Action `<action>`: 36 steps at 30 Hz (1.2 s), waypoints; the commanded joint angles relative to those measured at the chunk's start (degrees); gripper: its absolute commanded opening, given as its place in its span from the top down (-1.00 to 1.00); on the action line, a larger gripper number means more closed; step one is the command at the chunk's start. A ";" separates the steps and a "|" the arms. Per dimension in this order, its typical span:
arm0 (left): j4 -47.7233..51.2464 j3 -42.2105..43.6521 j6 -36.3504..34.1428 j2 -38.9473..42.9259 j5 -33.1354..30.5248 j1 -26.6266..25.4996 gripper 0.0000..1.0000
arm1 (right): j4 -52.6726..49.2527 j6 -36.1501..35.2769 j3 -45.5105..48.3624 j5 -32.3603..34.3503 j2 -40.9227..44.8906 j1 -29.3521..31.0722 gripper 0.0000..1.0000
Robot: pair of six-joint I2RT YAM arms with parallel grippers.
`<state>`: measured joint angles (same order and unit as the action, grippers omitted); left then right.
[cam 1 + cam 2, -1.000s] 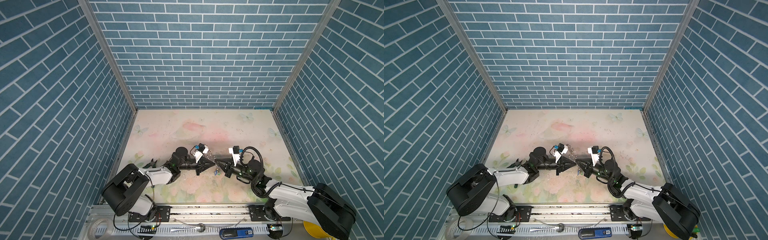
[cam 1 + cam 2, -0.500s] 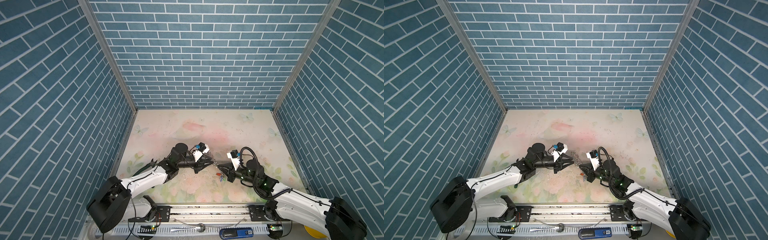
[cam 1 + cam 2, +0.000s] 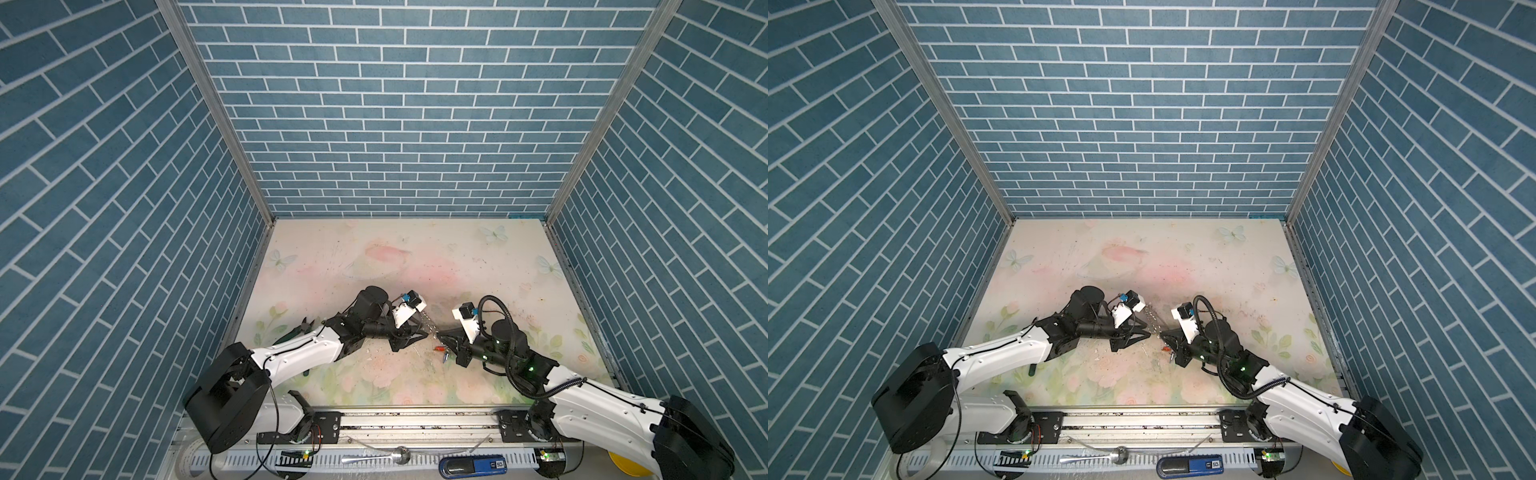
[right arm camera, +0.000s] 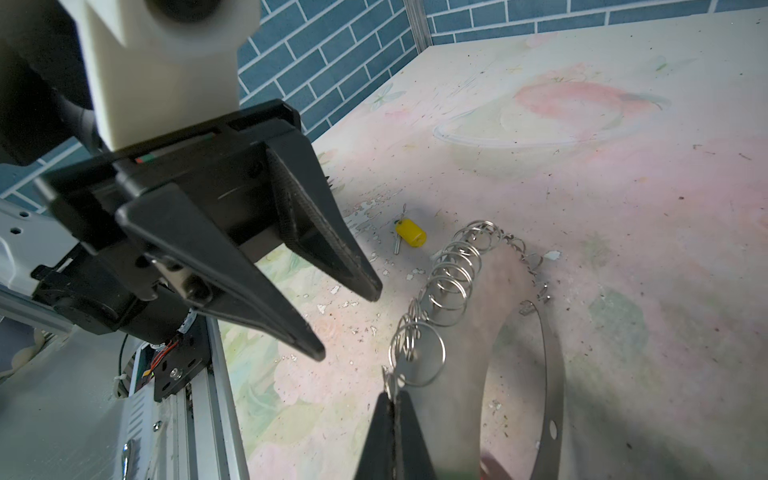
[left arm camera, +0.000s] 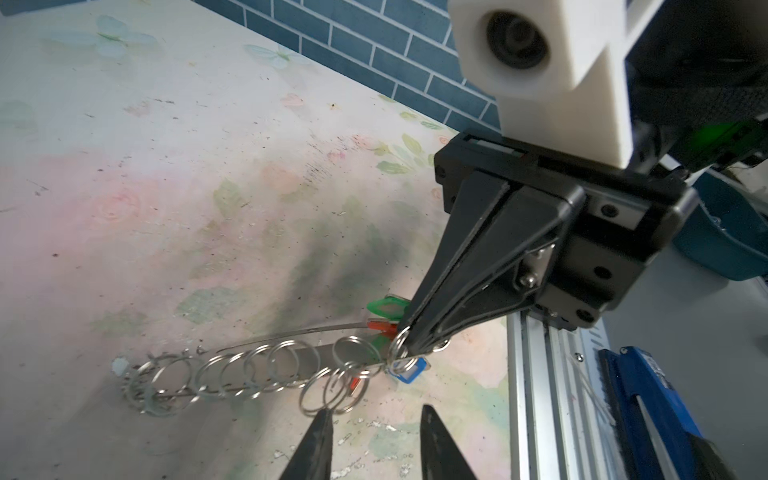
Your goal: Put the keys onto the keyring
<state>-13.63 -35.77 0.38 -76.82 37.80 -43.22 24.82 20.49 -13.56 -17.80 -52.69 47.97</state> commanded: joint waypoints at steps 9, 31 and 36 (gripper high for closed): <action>14.46 -11.87 15.93 -7.69 -8.65 -0.46 0.43 | 7.07 -4.10 -1.09 6.95 -3.53 2.17 1.00; 22.24 -15.92 32.87 -7.81 -17.77 -4.41 0.40 | 12.01 -6.86 -2.12 15.95 -10.74 7.27 1.00; 22.14 -16.07 33.36 -9.23 -17.06 -4.50 0.54 | 11.99 -7.55 -2.48 17.44 -11.67 8.34 1.00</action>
<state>8.27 -50.72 32.95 -84.79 20.82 -47.29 35.00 15.53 -13.56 -3.03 -63.81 55.70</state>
